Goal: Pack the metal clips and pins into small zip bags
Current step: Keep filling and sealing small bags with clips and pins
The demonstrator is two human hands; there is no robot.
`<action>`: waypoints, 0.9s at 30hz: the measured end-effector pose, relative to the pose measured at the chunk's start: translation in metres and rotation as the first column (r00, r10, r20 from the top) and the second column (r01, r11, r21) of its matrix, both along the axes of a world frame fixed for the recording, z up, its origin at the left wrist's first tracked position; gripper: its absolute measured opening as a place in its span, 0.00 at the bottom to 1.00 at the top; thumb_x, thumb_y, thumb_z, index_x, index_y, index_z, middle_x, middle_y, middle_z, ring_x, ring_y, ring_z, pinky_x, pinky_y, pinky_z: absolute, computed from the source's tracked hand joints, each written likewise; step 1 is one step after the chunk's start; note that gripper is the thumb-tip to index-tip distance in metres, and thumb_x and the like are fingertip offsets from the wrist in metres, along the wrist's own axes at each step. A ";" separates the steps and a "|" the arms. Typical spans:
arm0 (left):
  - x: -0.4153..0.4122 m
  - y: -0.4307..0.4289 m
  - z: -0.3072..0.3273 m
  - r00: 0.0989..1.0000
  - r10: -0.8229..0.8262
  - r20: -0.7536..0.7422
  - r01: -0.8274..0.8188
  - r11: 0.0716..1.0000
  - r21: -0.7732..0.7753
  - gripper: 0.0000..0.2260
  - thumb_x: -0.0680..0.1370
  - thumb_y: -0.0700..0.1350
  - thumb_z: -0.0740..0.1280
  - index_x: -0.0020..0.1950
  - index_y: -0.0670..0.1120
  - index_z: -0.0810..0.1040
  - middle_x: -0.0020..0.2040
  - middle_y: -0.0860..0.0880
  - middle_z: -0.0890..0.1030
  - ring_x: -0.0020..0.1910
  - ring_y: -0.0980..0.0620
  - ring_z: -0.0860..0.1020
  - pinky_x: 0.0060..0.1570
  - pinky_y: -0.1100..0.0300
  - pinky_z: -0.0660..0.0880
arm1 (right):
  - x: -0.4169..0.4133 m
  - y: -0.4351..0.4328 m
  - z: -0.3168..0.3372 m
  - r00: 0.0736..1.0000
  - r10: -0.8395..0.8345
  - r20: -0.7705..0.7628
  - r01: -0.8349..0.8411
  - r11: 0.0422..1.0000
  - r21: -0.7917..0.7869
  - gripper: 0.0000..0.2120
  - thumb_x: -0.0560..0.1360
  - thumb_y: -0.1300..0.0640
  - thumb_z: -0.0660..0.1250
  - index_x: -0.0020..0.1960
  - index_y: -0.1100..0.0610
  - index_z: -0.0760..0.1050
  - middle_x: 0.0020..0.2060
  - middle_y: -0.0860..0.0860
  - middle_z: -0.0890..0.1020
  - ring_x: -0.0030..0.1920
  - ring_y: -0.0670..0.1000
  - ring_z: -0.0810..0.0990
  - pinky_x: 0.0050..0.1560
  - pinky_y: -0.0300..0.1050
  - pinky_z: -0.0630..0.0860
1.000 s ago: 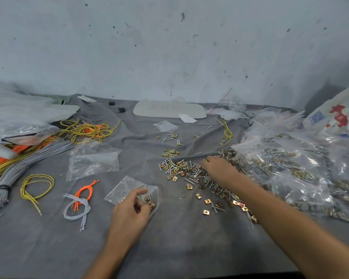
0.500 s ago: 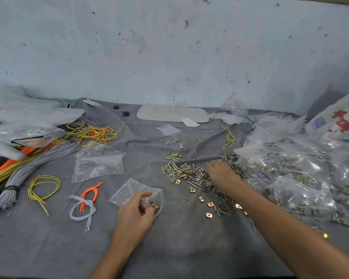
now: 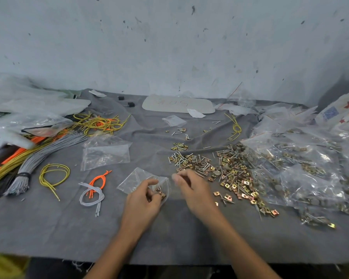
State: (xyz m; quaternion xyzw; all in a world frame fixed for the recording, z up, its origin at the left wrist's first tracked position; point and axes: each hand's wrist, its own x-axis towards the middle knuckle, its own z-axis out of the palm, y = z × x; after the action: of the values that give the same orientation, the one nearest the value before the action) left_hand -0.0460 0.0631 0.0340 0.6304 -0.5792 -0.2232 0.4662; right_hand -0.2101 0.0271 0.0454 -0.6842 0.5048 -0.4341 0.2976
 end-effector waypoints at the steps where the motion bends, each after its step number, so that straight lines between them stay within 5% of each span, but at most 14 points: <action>1: 0.000 0.000 0.000 1.000 -0.002 0.004 0.002 1.000 -0.005 0.14 0.74 0.36 0.69 0.57 0.50 0.81 0.32 0.49 0.79 0.35 0.55 0.77 0.41 0.62 0.72 | 0.008 0.007 -0.008 1.000 0.008 0.007 -0.008 1.000 0.001 0.07 0.81 0.49 0.66 0.46 0.50 0.77 0.35 0.43 0.79 0.36 0.40 0.75 0.38 0.34 0.69; 11: 0.003 -0.002 -0.003 0.999 -0.002 -0.046 0.003 1.000 0.011 0.15 0.73 0.43 0.64 0.58 0.55 0.79 0.36 0.54 0.79 0.37 0.54 0.78 0.46 0.49 0.78 | 0.039 0.009 -0.027 0.970 -0.048 -0.240 0.030 0.997 -0.077 0.06 0.80 0.54 0.66 0.56 0.54 0.77 0.50 0.50 0.80 0.52 0.52 0.79 0.54 0.53 0.75; 21: 0.001 0.001 0.000 0.999 -0.031 -0.045 0.033 0.999 0.040 0.17 0.70 0.47 0.61 0.57 0.58 0.77 0.35 0.51 0.79 0.38 0.53 0.80 0.48 0.47 0.78 | 0.035 0.014 -0.033 0.983 -0.092 -0.161 0.067 0.985 -0.156 0.10 0.80 0.56 0.66 0.59 0.48 0.80 0.49 0.47 0.81 0.48 0.47 0.79 0.51 0.41 0.74; 27: 0.001 0.001 -0.001 0.998 -0.033 -0.047 0.035 0.999 0.038 0.17 0.71 0.45 0.62 0.57 0.57 0.78 0.35 0.50 0.79 0.37 0.51 0.80 0.47 0.45 0.79 | 0.037 0.015 -0.034 0.973 -0.002 -0.232 -0.026 0.993 -0.116 0.12 0.81 0.56 0.64 0.61 0.47 0.80 0.50 0.49 0.79 0.50 0.50 0.79 0.52 0.45 0.75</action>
State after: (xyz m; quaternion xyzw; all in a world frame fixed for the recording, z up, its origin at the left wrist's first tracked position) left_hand -0.0454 0.0645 0.0326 0.6240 -0.5744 -0.2569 0.4633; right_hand -0.1731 0.0417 0.0110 -0.7496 0.5052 -0.3787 0.1985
